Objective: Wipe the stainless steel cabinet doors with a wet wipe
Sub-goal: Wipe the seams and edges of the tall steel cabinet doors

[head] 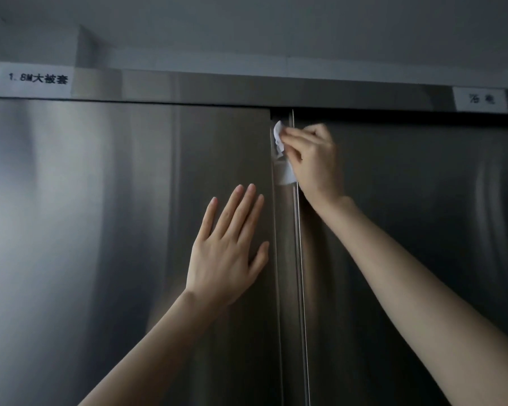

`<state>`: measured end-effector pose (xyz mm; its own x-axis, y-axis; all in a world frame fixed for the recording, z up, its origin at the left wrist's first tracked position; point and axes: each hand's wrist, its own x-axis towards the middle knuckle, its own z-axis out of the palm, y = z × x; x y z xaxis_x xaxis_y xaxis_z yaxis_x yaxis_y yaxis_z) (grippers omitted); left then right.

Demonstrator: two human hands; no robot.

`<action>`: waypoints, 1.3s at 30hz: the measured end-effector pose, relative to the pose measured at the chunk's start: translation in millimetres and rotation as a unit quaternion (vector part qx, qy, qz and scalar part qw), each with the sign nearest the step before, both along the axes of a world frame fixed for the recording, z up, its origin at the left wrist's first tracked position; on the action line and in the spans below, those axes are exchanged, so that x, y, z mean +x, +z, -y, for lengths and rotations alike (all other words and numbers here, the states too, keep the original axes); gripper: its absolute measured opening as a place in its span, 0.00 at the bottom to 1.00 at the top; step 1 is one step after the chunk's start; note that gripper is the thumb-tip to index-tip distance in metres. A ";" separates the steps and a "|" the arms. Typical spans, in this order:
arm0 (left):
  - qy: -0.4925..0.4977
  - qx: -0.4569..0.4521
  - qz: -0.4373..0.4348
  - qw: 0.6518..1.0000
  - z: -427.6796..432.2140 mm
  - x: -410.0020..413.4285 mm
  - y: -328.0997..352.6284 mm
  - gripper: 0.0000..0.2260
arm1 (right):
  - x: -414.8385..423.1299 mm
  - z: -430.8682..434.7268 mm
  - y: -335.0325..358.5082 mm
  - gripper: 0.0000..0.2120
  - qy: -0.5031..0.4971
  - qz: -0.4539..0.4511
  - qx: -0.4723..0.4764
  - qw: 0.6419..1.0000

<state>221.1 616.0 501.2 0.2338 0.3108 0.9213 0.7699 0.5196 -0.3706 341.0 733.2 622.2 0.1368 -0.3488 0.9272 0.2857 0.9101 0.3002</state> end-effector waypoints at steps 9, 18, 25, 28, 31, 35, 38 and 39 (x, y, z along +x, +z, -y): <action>-0.005 0.001 0.000 1.000 0.2 0.9 -0.9 0.29 | 15.5 -8.4 -80.7 0.06 -0.019 -0.023 0.039 0.999; -0.026 -0.004 0.016 1.000 3.4 3.7 0.6 0.29 | 15.7 -22.7 -40.9 0.04 0.032 -0.020 -0.050 0.998; -0.030 0.019 0.027 0.999 -7.6 15.7 45.9 0.28 | 4.9 -24.2 1.8 0.06 0.115 -0.041 -0.074 0.990; -0.018 0.028 0.032 0.999 -16.7 18.4 60.5 0.29 | 3.8 -26.5 -23.1 0.08 0.145 -0.056 -0.067 0.985; -0.014 0.033 0.026 0.999 -18.9 15.1 58.5 0.29 | 6.9 -28.7 -41.6 0.08 0.159 -0.050 -0.050 0.985; -0.020 0.037 0.024 0.999 -20.1 14.4 59.3 0.27 | 12.6 -23.0 17.2 0.06 0.179 -0.011 -0.071 0.981; -0.029 0.043 0.019 0.998 -18.7 14.1 60.3 0.27 | 10.1 -25.8 34.5 0.08 0.169 -0.008 -0.071 0.983; -0.034 0.049 0.017 0.998 -18.5 14.4 60.4 0.26 | 9.1 -27.9 26.2 0.07 0.169 -0.014 -0.068 0.983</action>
<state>235.4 634.4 561.6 0.2187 0.2032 0.9544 0.8162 0.4979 -0.2930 350.1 761.1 648.4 0.2491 -0.1529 0.9563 -0.0341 0.9855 0.1664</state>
